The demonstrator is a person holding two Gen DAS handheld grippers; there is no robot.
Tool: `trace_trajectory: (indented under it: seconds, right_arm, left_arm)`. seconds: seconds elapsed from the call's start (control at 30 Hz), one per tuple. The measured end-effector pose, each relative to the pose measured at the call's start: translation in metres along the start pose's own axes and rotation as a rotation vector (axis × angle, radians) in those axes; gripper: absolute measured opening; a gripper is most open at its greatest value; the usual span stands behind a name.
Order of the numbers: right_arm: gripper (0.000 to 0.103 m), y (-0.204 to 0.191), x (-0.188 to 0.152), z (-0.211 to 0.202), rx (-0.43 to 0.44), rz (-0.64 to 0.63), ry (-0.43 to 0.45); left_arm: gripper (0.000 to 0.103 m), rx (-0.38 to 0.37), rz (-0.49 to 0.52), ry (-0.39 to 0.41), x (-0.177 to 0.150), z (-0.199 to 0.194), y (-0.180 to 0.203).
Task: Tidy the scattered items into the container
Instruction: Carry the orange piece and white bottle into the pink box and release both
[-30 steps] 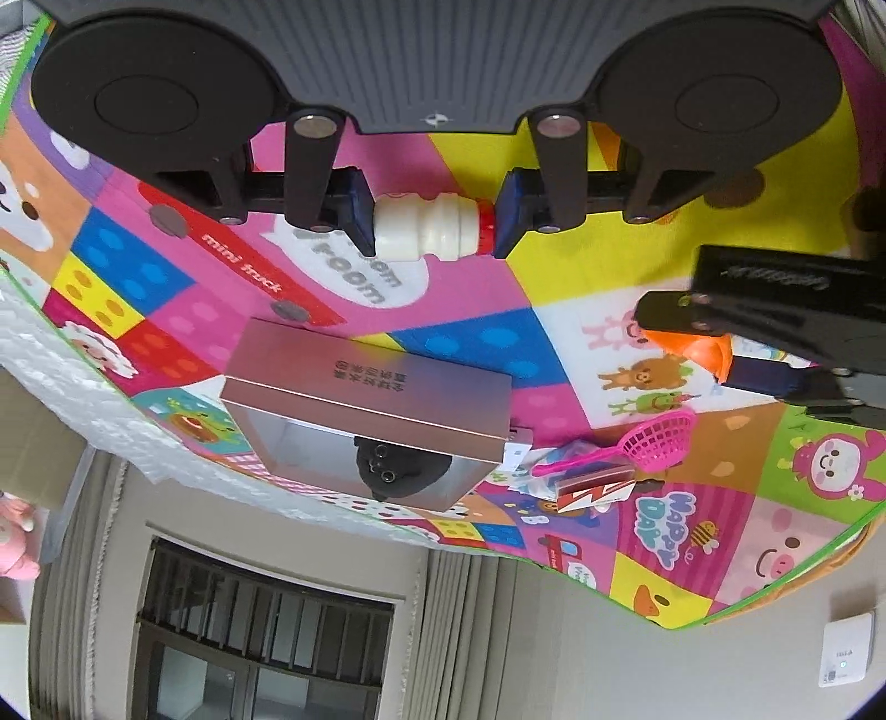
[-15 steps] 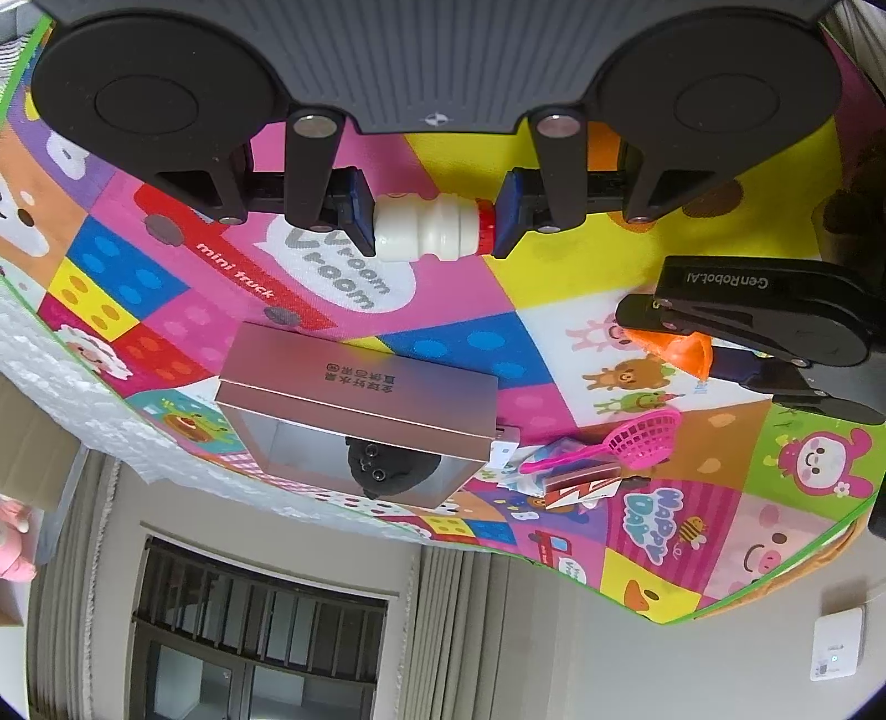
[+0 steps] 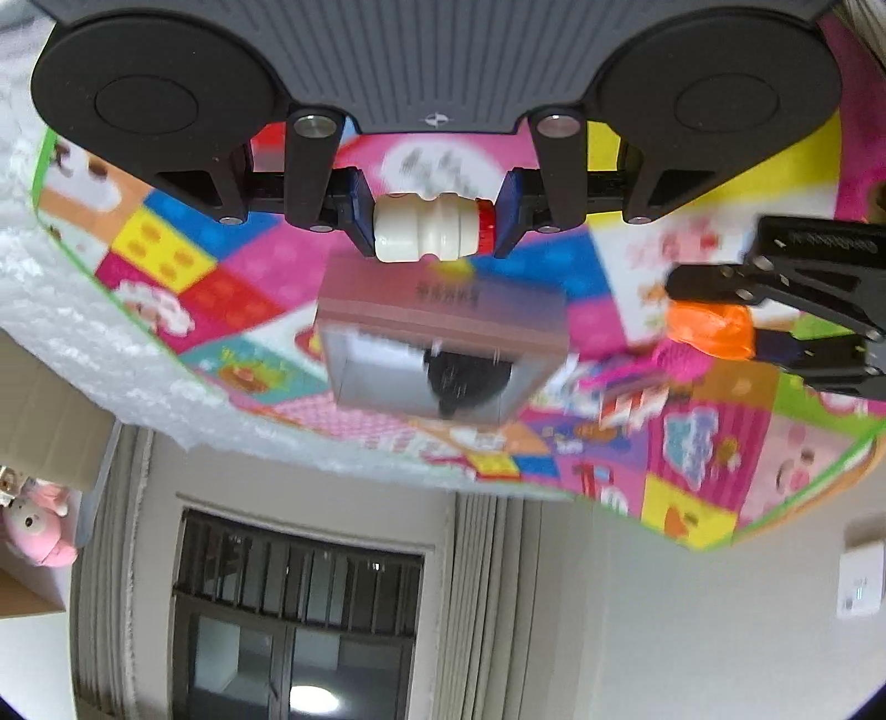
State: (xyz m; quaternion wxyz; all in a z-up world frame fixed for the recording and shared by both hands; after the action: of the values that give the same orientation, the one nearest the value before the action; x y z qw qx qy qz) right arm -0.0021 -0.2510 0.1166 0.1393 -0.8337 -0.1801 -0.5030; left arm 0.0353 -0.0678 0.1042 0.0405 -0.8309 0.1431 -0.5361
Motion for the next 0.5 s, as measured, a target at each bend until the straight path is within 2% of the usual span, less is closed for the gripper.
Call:
trace_trajectory:
  seconds: [0.1, 0.23, 0.27, 0.33, 0.4, 0.43, 0.5]
  right_arm:
    - [0.043, 0.019, 0.025, 0.009, 0.001, 0.018, 0.045]
    - [0.043, 0.053, 0.065, 0.031, 0.028, 0.089, 0.121]
    - [0.043, 0.063, 0.076, 0.040, 0.049, 0.122, 0.137]
    - [0.045, 0.081, 0.089, 0.057, 0.080, 0.188, 0.147]
    - [0.063, 0.094, 0.096, 0.068, 0.060, 0.249, 0.156]
    - [0.066, 0.095, 0.096, 0.069, 0.045, 0.249, 0.168]
    - [0.079, 0.092, 0.091, 0.066, 0.016, 0.214, 0.191]
  left_arm:
    - [0.064, 0.006, 0.007, 0.053, 0.025, 0.025, 0.004]
    - [0.064, 0.007, -0.042, 0.102, 0.058, 0.064, 0.005]
    - [0.066, 0.007, -0.051, 0.115, 0.065, 0.075, 0.006]
    - [0.080, 0.023, -0.065, 0.087, 0.076, 0.096, 0.005]
    - [0.098, 0.030, -0.113, 0.060, 0.075, 0.100, -0.005]
    - [0.099, 0.029, -0.129, 0.063, 0.071, 0.097, -0.010]
    - [0.102, 0.056, -0.136, 0.044, 0.056, 0.088, -0.018]
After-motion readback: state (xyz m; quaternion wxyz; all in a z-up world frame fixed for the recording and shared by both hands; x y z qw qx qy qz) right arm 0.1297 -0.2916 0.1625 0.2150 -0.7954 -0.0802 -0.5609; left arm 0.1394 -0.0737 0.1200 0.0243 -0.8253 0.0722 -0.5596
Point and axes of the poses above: each gripper's, at about its wrist camera, not at the fingertips, and z roughly the way its jaws point, y to its right, x to its top, the point moved 1 cm from there along z, roughly the way its jaws point, and after that the axes turned 14 degrees about x, right-handed, at the moved point
